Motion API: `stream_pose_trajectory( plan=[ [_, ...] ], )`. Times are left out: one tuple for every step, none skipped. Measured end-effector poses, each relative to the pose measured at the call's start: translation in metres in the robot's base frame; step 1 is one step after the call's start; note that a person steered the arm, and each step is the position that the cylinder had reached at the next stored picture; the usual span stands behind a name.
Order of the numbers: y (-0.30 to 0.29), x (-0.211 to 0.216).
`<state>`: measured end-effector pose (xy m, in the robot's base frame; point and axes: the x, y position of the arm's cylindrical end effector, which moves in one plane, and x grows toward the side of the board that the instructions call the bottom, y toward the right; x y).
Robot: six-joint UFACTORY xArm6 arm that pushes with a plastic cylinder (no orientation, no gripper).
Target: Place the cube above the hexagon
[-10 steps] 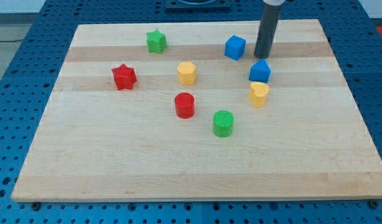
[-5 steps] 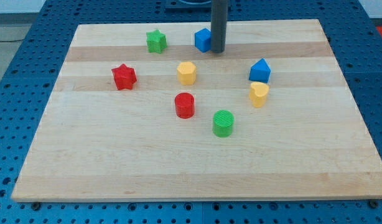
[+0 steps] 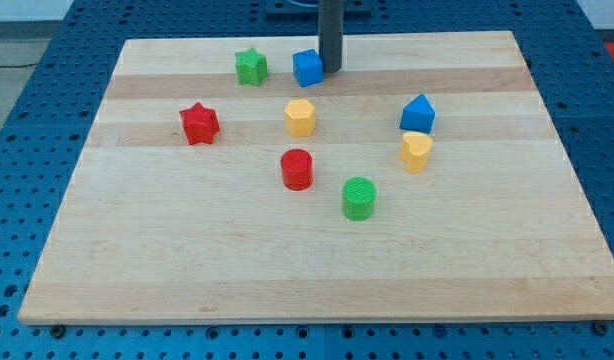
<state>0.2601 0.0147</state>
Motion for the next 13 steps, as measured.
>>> stream_pose_trajectory(
  plan=[
    [0.009, 0.013],
    [0.009, 0.03],
    [0.002, 0.039],
    [-0.006, 0.039],
    [-0.016, 0.039],
    [-0.023, 0.039],
    [-0.028, 0.037],
    [-0.031, 0.032],
    [-0.033, 0.032],
    [-0.033, 0.032],
    [-0.033, 0.038],
    [-0.028, 0.061],
    [-0.002, 0.086]
  ],
)
